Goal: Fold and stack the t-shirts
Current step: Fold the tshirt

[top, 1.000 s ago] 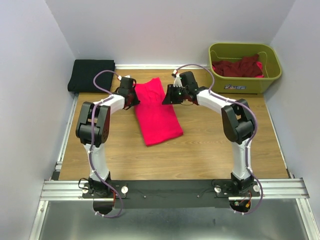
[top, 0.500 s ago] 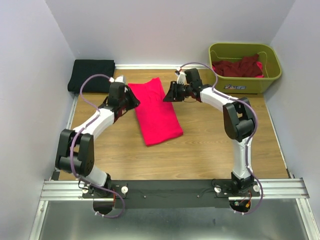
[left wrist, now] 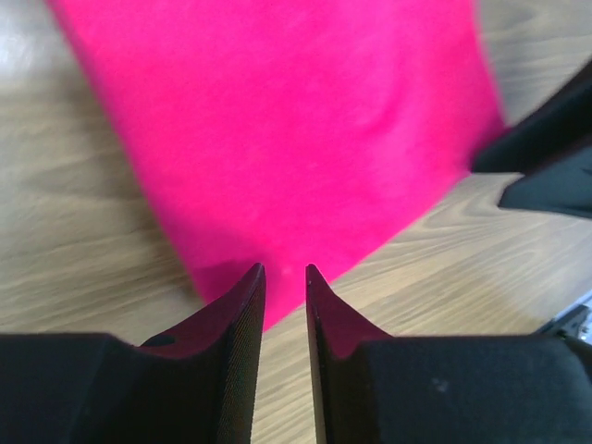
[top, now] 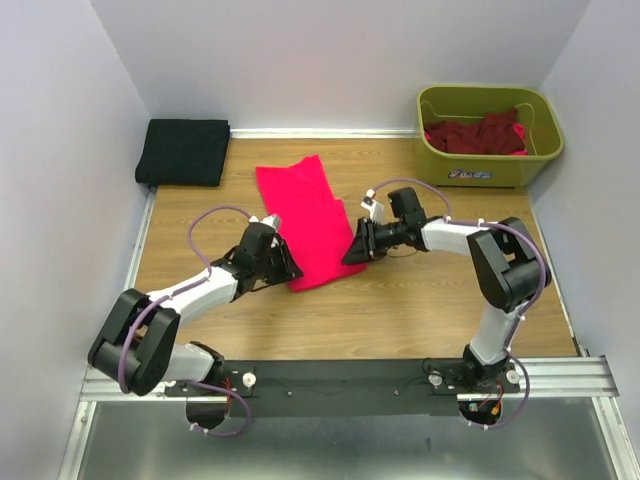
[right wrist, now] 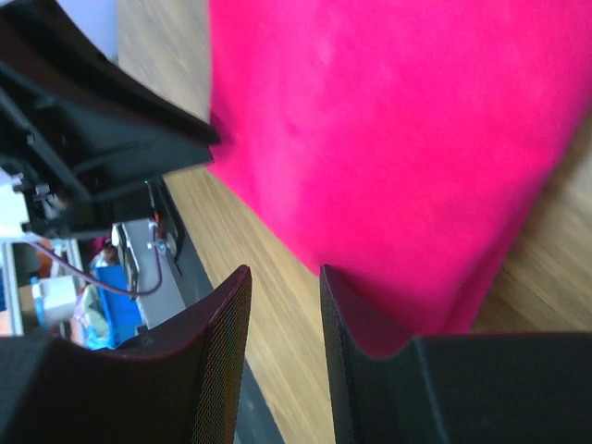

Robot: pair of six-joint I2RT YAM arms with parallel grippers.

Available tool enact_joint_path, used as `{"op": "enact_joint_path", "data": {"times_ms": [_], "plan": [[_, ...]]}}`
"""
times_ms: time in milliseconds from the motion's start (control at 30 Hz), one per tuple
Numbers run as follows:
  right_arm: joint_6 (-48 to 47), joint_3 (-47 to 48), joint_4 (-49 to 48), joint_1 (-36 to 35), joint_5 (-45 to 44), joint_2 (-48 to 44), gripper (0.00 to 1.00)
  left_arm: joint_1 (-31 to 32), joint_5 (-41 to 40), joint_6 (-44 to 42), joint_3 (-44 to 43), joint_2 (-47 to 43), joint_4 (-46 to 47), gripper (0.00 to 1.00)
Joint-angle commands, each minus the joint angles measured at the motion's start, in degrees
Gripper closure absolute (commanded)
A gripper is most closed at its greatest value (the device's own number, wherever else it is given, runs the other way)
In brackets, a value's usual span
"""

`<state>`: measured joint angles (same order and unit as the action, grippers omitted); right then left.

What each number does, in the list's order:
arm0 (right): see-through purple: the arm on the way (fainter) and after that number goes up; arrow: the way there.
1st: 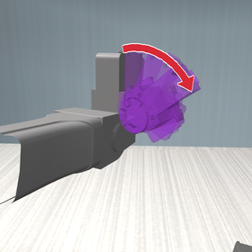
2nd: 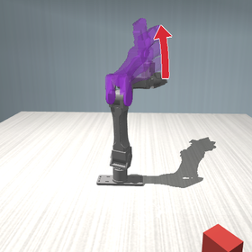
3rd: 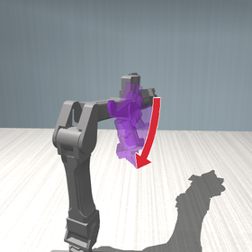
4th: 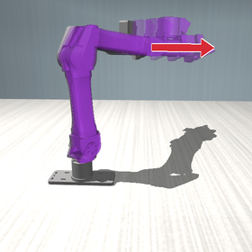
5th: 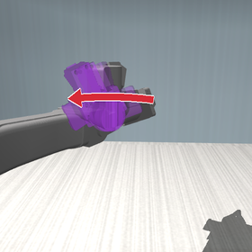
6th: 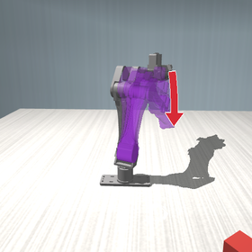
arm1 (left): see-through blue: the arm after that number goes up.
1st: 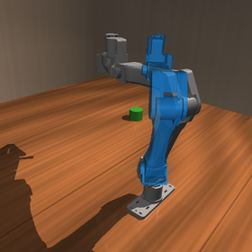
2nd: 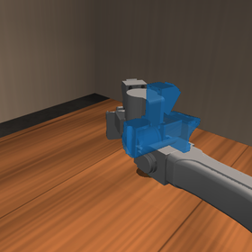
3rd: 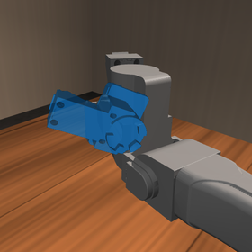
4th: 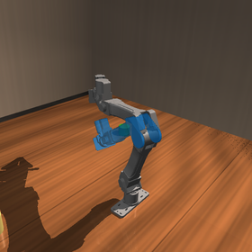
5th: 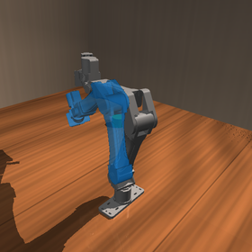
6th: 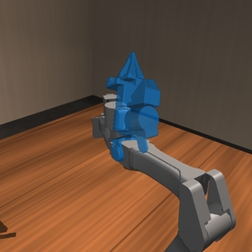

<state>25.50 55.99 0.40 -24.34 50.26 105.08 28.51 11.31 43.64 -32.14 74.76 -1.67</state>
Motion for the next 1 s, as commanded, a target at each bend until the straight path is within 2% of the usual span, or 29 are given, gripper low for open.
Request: {"op": "enact_joint_path", "data": {"times_ms": [0,100,200,367,433,500,633,767,833,967], "plan": [[-0.89,-4.91,-6.46,1.75,4.32,2.75,0.58,-0.12,0.29,1.18,2.34,2.85,1.41,0.71],[0.52,-8.60,-10.51,3.77,4.32,5.84,0.58,-0.21,-0.94,2.68,4.80,4.08,0.80,0.73],[-0.18,-11.41,-10.78,4.91,2.48,5.93,0.58,-0.30,-3.13,3.21,5.95,1.28,-2.00,0.73],[2.27,-12.04,-10.25,4.65,3.27,-3.00,0.57,-0.39,-8.04,2.07,3.06,-6.28,-8.07,0.71],[4.37,-11.43,-10.07,3.95,3.88,-5.57,0.55,-0.30,-9.81,1.37,1.39,-9.80,-11.68,0.66],[6.74,-9.15,-10.51,0.45,4.93,-7.42,0.53,-0.39,-13.92,0.75,-1.15,-13.22,-14.92,0.54],[11.13,-5.72,-14.80,-5.61,4.50,-6.03,0.49,-0.39,-20.26,-1.18,-4.24,-18.94,-17.49,0.38],[18.78,-7.03,-29.72,-9.14,3.89,0.64,0.48,-0.56,-26.50,-3.11,-5.82,-24.48,-18.45,0.27],[18.98,-7.03,-31.25,-10.63,2.66,5.38,0.48,-0.65,-28.00,-3.73,-6.09,-27.55,-18.63,0.22],[18.46,-8.26,-33.36,-10.91,-0.07,12.06,0.48,-0.65,-32.21,-5.23,-5.92,-32.30,-18.19,0.18]]}}
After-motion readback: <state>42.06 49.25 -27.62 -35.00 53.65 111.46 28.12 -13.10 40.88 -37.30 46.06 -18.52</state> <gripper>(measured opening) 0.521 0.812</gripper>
